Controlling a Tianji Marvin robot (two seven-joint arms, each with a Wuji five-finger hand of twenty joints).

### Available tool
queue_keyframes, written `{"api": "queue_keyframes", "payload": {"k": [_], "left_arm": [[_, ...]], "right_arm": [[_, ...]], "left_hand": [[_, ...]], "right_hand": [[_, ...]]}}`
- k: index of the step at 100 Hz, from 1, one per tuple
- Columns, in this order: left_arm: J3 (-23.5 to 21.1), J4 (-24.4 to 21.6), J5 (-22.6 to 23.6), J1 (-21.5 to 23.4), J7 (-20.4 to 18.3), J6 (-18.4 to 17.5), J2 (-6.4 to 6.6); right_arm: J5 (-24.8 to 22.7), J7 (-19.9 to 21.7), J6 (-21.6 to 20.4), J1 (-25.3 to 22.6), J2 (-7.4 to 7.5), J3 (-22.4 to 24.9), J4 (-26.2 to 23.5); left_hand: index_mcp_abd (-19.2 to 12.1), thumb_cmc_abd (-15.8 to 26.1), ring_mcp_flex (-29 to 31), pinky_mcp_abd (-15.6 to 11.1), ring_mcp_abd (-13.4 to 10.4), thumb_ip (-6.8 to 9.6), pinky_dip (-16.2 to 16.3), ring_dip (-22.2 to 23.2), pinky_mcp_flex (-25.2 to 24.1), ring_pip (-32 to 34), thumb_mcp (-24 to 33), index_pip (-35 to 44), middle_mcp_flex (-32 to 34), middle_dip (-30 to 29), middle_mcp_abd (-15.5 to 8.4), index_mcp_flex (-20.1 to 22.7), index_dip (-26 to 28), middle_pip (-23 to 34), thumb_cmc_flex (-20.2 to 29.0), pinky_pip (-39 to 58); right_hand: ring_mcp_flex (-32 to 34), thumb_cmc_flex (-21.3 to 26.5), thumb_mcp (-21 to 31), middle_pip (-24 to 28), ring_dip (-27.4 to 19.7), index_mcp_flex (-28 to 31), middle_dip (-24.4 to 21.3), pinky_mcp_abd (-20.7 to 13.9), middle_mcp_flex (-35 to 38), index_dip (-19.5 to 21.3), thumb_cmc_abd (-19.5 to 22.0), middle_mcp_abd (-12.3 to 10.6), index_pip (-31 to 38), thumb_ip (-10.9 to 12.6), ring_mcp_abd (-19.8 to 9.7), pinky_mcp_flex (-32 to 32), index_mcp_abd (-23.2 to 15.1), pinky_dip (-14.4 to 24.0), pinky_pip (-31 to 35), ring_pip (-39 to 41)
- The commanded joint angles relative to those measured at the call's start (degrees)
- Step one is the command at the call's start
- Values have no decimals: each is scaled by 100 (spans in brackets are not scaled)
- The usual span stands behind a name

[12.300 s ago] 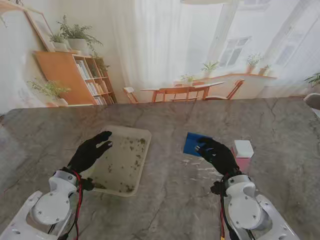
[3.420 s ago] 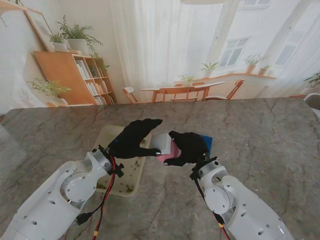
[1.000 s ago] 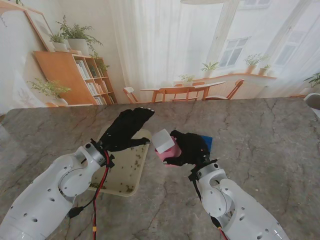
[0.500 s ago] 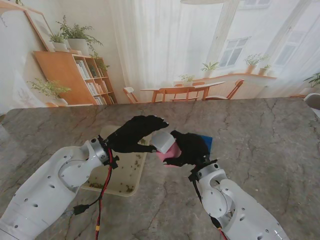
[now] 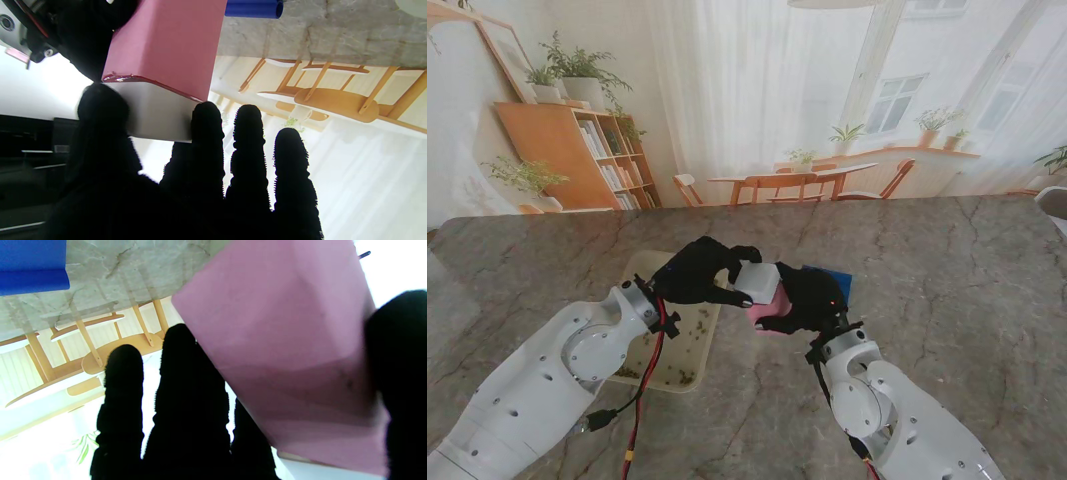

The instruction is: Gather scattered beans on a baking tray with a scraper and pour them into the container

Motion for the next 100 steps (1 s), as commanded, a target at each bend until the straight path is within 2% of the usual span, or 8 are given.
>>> {"api": "queue_keyframes", "payload": {"k": [1,20,37,48,54,64,78,100], "left_arm": [[86,-78,32,112,42,151,-87],[227,-355,186,319,296,988,-140],[339,-610,157,450,450,1637,-206],[325,-847,92,538,232,1867,-179],[292,-965,42,603,117,1944,-163],[219,-1112,8,719,116,2049,-167],[73,-1303,-30,908,279,2178,-200],[-534,-1528,372,1250,577,1782,-164]], "right_arm": [[-20,36,24,-14,-23,-23,-96],[-28,31,184,-38,-32,-33,-140],[-27,51,274,-54,-33,-25,-170],[-29,69,301,-61,-31,-17,-184],[-29,86,308,-65,-28,-11,-193],[-30,111,309,-65,-24,-7,-198],[-33,130,302,-65,-20,-2,-204],[-38,97,229,-54,-20,16,-180]], "left_hand": [[-161,641,-24,105,85,41,297,274,-178,339,436,2103,100,385,-237,428,1100,387,46,218],[158,1175,-257,511,416,54,530,152,-451,527,370,3518,124,856,180,607,2123,946,-876,189],[468,1342,-468,824,704,69,554,-24,-578,405,365,3126,-36,833,505,615,2063,708,-1287,81],[559,1412,-774,1031,941,66,369,-414,-692,-225,362,1195,-395,281,865,411,906,-475,-1506,-342],[587,1485,-1015,1235,1002,65,276,-1046,-805,-1031,361,-389,-781,-1008,1102,313,-513,-2010,-1592,-728],[779,1850,-1234,1397,991,60,-8,-2025,-920,-1984,346,-1177,-1186,-3021,1330,117,-1655,-3596,-1643,-1382],[943,1996,-1561,1275,915,59,-381,-2709,-1056,-2499,345,-1467,-1750,-4216,1388,-174,-2406,-4143,-1473,-2040],[807,1728,-1827,742,482,73,-775,-3255,-968,-2744,362,-1575,-2209,-4673,1016,-674,-2888,-4218,-381,-2593]], "right_hand": [[52,1241,1371,853,7,361,297,-32,632,196,917,-829,1073,744,-372,-19,-1831,85,58,-94],[59,1275,1371,862,16,370,296,-4,642,189,890,-775,1088,744,-334,-26,-1741,93,79,-64],[65,1289,1371,870,19,382,292,10,653,183,882,-751,1085,745,-318,-30,-1704,102,98,-42],[64,1288,1369,871,19,388,289,15,655,186,881,-745,1085,744,-312,-31,-1705,105,103,-35],[65,1289,1371,873,18,385,289,15,652,185,881,-746,1080,745,-309,-25,-1702,107,108,-30],[65,1288,1371,872,17,391,287,18,650,190,881,-752,1085,745,-318,-28,-1692,107,108,-27],[61,1281,1368,871,12,378,286,10,647,193,892,-764,1077,744,-326,-31,-1701,107,106,-28],[21,1241,1311,841,-12,315,278,-38,595,194,1001,-838,1058,738,-376,-42,-1813,98,84,-72]]}}
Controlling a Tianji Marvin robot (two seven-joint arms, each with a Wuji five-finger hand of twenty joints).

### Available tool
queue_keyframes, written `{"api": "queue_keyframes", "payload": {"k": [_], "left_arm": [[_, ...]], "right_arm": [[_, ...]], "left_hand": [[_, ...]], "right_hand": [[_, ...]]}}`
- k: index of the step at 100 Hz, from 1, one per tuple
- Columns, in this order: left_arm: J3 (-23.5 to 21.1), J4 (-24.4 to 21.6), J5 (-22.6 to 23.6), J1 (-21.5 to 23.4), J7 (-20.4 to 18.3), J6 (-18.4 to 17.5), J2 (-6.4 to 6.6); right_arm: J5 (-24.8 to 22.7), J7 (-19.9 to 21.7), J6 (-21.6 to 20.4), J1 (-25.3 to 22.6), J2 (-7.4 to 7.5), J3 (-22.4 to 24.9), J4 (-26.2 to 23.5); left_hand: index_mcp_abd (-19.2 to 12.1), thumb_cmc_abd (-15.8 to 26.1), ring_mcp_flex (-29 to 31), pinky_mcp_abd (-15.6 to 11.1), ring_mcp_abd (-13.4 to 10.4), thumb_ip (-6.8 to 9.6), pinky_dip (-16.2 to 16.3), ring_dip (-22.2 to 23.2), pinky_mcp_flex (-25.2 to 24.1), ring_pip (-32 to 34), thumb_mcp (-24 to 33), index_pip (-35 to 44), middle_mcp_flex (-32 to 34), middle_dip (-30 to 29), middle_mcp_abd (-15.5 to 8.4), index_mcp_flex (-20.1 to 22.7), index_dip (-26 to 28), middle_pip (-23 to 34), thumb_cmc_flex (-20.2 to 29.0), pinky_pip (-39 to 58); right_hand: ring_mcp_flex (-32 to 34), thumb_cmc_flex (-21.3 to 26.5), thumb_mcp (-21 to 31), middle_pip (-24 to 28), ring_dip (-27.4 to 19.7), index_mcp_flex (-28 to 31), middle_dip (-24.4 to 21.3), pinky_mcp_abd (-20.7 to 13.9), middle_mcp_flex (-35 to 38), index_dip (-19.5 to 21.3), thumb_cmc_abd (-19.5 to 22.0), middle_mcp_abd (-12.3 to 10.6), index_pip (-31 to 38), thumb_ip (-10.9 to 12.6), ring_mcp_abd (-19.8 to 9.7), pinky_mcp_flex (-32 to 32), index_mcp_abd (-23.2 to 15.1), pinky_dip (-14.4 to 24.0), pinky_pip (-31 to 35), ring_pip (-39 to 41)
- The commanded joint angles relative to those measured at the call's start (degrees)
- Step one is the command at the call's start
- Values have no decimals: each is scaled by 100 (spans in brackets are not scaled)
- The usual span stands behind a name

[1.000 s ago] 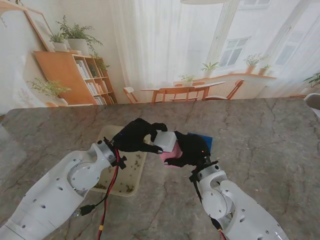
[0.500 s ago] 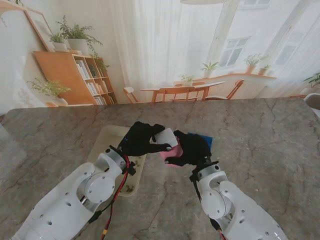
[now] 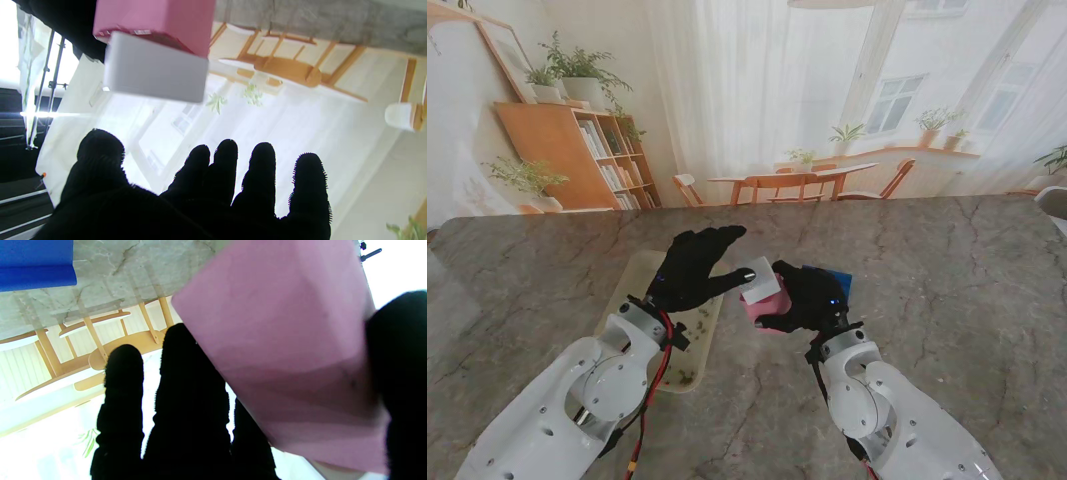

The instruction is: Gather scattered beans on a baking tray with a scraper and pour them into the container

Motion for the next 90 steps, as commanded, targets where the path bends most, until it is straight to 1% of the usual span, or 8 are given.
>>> {"api": "queue_keyframes", "payload": {"k": [1,17,44,47,57,62,78,90], "left_arm": [[-215,-53,-162,59,-38,-356,61],[-705,17,-157,142,-397,-1127,165],[-764,373,343,-195,-802,-1845,329],[-728,424,353,-251,-816,-1886,334],[-595,573,302,-431,-886,-2024,342],[-525,642,234,-525,-956,-2111,347],[-349,834,76,-798,-1154,-2501,372],[-283,823,-263,-926,-1710,-2740,451]], "right_arm": [[-8,46,-75,6,-14,19,-11],[-14,31,-133,3,-12,25,-14],[7,11,-367,-9,-10,13,-30],[7,10,-380,-10,-9,11,-30],[-21,0,-423,-19,-2,15,-39],[-23,-11,-443,-26,-2,18,-43],[-88,-23,-467,-41,12,29,-65],[-136,-27,-475,-48,23,38,-77]], "left_hand": [[-97,6,-310,-290,-285,11,-212,-168,3,-190,22,-98,-245,-120,-259,-266,-110,-79,300,-234],[-198,-772,-520,-529,-586,62,-732,-653,119,-374,74,-418,-727,-566,-570,-575,-603,-275,1285,-630],[-114,-1249,-790,-807,-644,113,-1195,-839,45,-305,314,-650,-1327,-890,-350,-1341,-1117,-324,2158,-462],[-173,-1340,-818,-826,-639,124,-1517,-856,-23,-285,586,-669,-1344,-884,-323,-1327,-1323,-319,2062,-240],[-511,-1448,-893,-884,-619,147,-1585,-844,-95,-275,733,-738,-1540,-889,-297,-1341,-1425,-352,2122,-211],[-659,-1636,-937,-917,-606,139,-1707,-819,-151,-269,1356,-703,-1555,-872,-265,-1322,-1766,-331,1883,-144],[-967,-1875,-956,-1009,-604,107,-1784,-804,-157,-234,2087,-631,-1511,-804,-282,-1339,-1444,-297,1593,-130],[-1171,-1898,-923,-1043,-619,79,-1807,-806,-144,-237,2128,-479,-1453,-798,-315,-1228,-1224,-284,1521,-139]], "right_hand": [[-10,1244,1322,839,-13,316,255,-40,556,206,974,-841,993,738,-377,-42,-1860,97,82,-75],[-8,1239,1284,814,-28,321,239,-64,553,197,993,-863,990,736,-399,-30,-1914,87,62,-108],[12,1175,1293,790,-37,326,239,-118,572,195,994,-934,961,734,-477,-24,-2056,68,29,-154],[14,1174,1295,789,-38,334,241,-122,575,199,995,-935,967,733,-477,-28,-2052,66,24,-158],[24,1160,1311,777,-38,335,246,-136,581,194,982,-959,948,731,-492,-35,-2094,54,2,-183],[24,1156,1314,774,-37,338,249,-146,583,198,979,-965,951,730,-498,-43,-2097,49,-9,-188],[25,1151,1320,766,-32,345,257,-140,587,203,976,-967,955,725,-502,-43,-2096,38,-32,-202],[30,1149,1322,758,-27,343,263,-152,582,204,981,-970,954,722,-510,-40,-2101,31,-43,-210]]}}
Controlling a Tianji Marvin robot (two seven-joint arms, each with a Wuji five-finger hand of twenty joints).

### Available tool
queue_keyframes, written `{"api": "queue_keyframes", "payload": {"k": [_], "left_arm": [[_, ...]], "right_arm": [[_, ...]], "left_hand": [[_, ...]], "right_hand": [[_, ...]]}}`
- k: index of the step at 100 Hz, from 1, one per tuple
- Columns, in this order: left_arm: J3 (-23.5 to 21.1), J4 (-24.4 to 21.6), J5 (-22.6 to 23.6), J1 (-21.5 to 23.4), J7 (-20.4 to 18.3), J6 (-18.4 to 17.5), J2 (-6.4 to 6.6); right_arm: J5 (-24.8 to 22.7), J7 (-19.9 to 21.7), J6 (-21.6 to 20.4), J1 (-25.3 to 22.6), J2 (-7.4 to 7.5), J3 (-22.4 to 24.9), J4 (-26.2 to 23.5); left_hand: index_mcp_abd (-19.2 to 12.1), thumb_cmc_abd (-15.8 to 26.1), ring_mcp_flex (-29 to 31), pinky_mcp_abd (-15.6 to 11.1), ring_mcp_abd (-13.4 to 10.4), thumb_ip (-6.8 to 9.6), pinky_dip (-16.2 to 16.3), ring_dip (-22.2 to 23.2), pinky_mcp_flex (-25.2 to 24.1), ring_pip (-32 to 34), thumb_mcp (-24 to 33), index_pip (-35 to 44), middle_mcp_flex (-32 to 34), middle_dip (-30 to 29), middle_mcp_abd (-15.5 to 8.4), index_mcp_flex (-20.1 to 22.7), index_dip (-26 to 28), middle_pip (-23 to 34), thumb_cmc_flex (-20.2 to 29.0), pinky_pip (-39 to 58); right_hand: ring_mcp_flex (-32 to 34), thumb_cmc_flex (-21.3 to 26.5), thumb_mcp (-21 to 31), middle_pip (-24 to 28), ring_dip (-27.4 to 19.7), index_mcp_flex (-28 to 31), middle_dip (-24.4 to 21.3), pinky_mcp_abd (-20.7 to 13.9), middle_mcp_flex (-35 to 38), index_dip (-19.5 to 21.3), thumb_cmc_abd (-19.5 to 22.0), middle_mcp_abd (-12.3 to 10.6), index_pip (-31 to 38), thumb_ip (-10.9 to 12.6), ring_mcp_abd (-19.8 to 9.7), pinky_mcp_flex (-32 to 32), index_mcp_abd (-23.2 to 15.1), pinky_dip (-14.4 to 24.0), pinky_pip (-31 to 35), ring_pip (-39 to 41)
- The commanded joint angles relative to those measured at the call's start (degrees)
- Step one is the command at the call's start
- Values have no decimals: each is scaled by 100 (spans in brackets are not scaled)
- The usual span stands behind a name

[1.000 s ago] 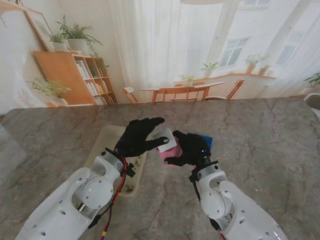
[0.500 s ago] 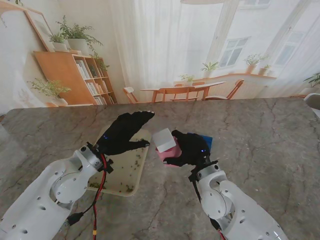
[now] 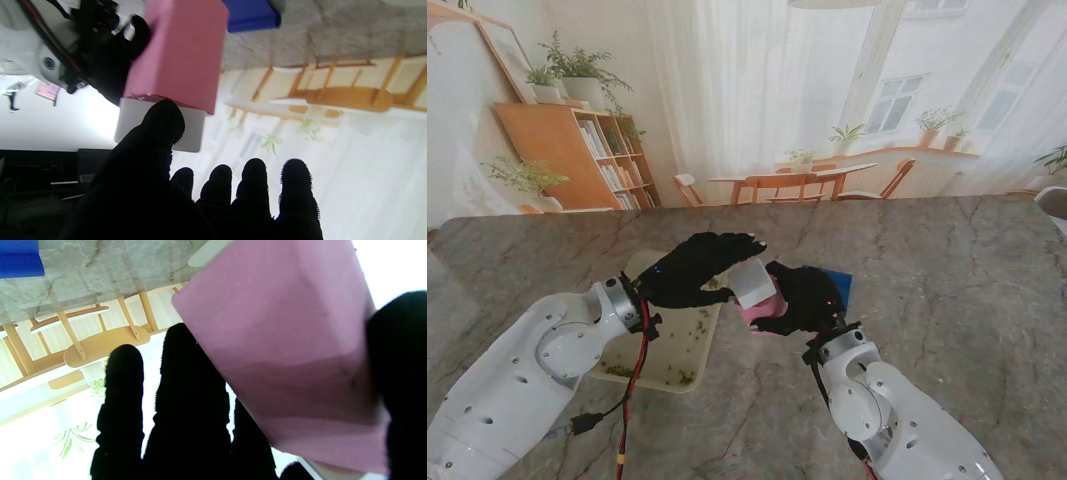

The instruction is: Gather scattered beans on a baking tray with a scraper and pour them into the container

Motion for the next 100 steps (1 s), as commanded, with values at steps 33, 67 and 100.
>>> {"api": "queue_keyframes", "payload": {"k": [33,67,100], "left_arm": [[211,0,-393,-195,-471,4,92],[517,255,-127,-219,495,393,-114],[696,94,-937,-81,216,1055,-177]], "right_arm": [[-115,2,-54,-19,26,-10,-57],[-54,-63,16,-61,-2,-14,-103],[-92,-66,151,-92,-1,-19,-148]], "left_hand": [[-853,10,459,-202,-186,-28,195,234,264,169,-634,969,878,395,-372,1169,1717,251,-73,369],[-587,320,1927,-313,-374,-55,1610,1376,933,864,-1826,3109,2706,1932,-918,1425,5060,1095,-167,1903],[76,511,3099,-25,-258,-46,3059,4601,1381,4429,-1891,3154,4528,5782,-1570,2447,3858,5857,-438,3687]], "right_hand": [[30,1155,1312,747,-7,340,283,-139,582,202,990,-953,957,721,-500,-33,-2093,26,-23,-151],[36,1173,1318,747,6,346,288,-119,591,197,971,-931,961,723,-472,-31,-2078,29,-10,-140],[34,1207,1320,755,19,352,288,-79,603,190,945,-880,968,724,-425,-39,-2027,42,18,-117]]}}
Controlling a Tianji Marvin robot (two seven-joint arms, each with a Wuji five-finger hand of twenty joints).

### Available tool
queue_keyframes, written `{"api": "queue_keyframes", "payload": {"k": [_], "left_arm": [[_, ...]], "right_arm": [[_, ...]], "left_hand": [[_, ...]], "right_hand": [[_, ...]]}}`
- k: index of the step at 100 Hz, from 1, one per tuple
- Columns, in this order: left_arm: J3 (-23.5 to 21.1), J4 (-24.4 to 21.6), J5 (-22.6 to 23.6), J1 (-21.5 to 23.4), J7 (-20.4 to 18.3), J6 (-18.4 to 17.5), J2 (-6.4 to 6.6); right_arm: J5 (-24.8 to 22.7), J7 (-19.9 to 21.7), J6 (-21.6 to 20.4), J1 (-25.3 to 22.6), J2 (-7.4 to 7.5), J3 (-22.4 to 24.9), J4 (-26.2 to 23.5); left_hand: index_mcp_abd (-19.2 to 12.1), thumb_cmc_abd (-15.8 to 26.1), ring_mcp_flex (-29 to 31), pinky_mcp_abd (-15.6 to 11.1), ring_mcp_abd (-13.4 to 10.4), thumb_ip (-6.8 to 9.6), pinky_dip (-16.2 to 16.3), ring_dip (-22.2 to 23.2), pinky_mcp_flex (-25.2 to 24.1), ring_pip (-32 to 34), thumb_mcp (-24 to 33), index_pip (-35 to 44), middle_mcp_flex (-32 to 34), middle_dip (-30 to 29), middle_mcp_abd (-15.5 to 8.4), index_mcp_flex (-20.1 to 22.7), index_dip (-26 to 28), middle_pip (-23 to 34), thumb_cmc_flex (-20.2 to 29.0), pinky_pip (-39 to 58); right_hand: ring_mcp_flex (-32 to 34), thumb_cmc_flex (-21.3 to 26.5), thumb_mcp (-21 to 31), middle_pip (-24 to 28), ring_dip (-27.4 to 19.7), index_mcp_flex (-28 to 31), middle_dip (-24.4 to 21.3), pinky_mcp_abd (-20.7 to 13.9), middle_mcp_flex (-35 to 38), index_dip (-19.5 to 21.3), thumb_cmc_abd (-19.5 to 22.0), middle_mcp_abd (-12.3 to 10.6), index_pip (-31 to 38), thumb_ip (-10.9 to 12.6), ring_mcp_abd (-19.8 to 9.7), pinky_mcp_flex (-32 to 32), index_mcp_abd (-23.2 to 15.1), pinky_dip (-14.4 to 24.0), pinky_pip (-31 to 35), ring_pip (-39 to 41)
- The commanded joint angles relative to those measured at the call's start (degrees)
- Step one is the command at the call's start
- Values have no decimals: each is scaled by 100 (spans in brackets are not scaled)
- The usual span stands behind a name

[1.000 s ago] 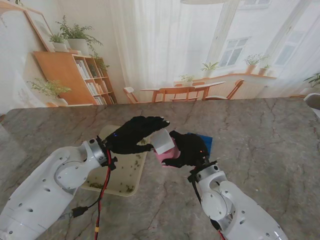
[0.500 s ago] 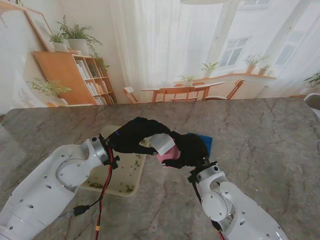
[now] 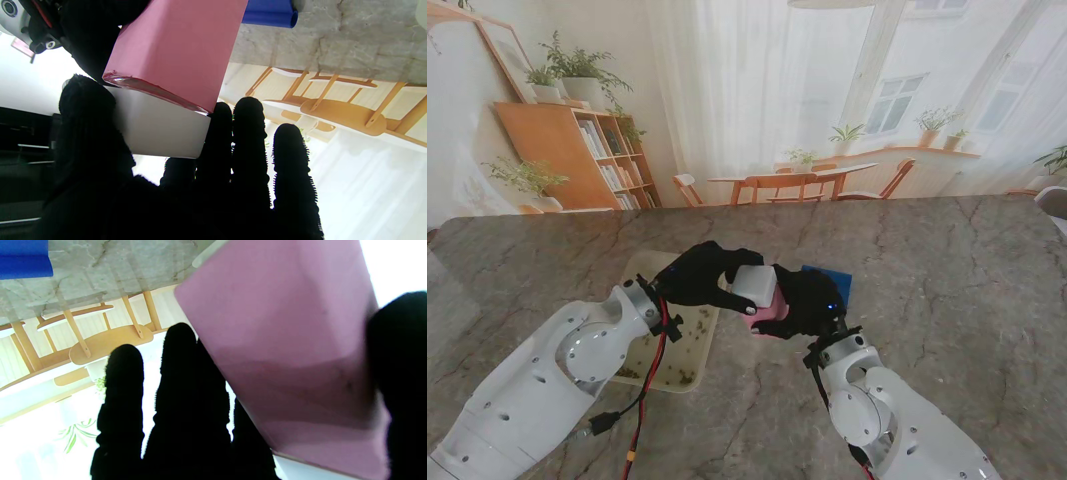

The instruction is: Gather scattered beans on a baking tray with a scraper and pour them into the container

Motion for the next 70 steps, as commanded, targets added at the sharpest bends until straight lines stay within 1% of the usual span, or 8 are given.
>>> {"api": "queue_keyframes", "payload": {"k": [1,10,21,27,32,37,53,70], "left_arm": [[87,-67,-90,122,-60,134,-63],[112,-143,-48,175,-35,345,-72],[150,-229,219,233,123,606,-83],[172,-285,266,276,181,787,-95],[192,-314,309,311,291,920,-118],[207,-361,376,351,384,1070,-133],[280,-479,458,452,682,1519,-203],[368,-580,389,532,1041,1967,-311]], "right_arm": [[-12,42,27,3,-24,-1,-93],[-18,39,70,-6,-26,-2,-106],[-22,33,133,-14,-29,-7,-121],[-30,35,165,-20,-29,-8,-130],[-39,45,190,-24,-26,-9,-140],[-53,56,218,-26,-23,-14,-148],[-140,101,348,-26,-6,-45,-181],[-159,125,489,-26,-7,-72,-203]], "left_hand": [[-94,736,254,108,-73,8,336,315,11,608,791,577,1338,835,-1299,644,-13,3853,618,336],[-154,550,350,119,-136,-34,498,490,38,1310,795,681,1513,1047,-1368,794,205,4677,858,568],[-455,306,455,123,-202,-82,558,534,96,1666,795,934,1651,1118,-1423,1016,118,5078,1183,689],[-587,183,472,142,-172,-86,599,509,73,1795,789,1508,1711,1072,-1392,1150,-127,5223,1457,718],[-645,131,362,150,-136,-83,576,473,-3,1699,804,1969,1598,1055,-1350,1187,-127,5137,1620,638],[-598,156,189,162,-66,-93,512,423,-129,1489,796,2236,1412,1040,-1261,1194,-214,4930,1684,474],[-176,506,-337,211,210,-85,311,170,-540,615,766,2790,873,843,-891,1165,-76,3955,1740,-36],[-64,624,-464,280,327,-93,285,76,-657,408,756,2908,743,756,-797,1076,-51,3734,1858,-105]], "right_hand": [[26,1213,1320,758,20,354,297,-72,594,192,926,-877,959,724,-423,-39,-2076,42,29,-84],[27,1226,1318,761,22,364,296,-54,596,190,922,-864,969,726,-416,-41,-2029,48,40,-73],[28,1238,1316,769,25,370,295,-43,601,183,912,-839,967,728,-392,-49,-1996,54,51,-56],[32,1246,1315,770,26,372,294,-32,603,183,903,-831,964,728,-389,-48,-1989,57,57,-48],[30,1253,1315,772,26,375,293,-32,606,186,905,-827,961,729,-383,-52,-1987,60,61,-45],[24,1261,1314,773,25,374,292,-31,607,189,897,-815,963,729,-367,-54,-1971,62,64,-42],[42,1286,1311,784,31,395,289,-12,623,185,852,-777,967,730,-343,-50,-1921,73,85,-11],[49,1304,1328,805,34,438,268,28,652,135,786,-739,989,721,-308,-50,-1813,89,113,33]]}}
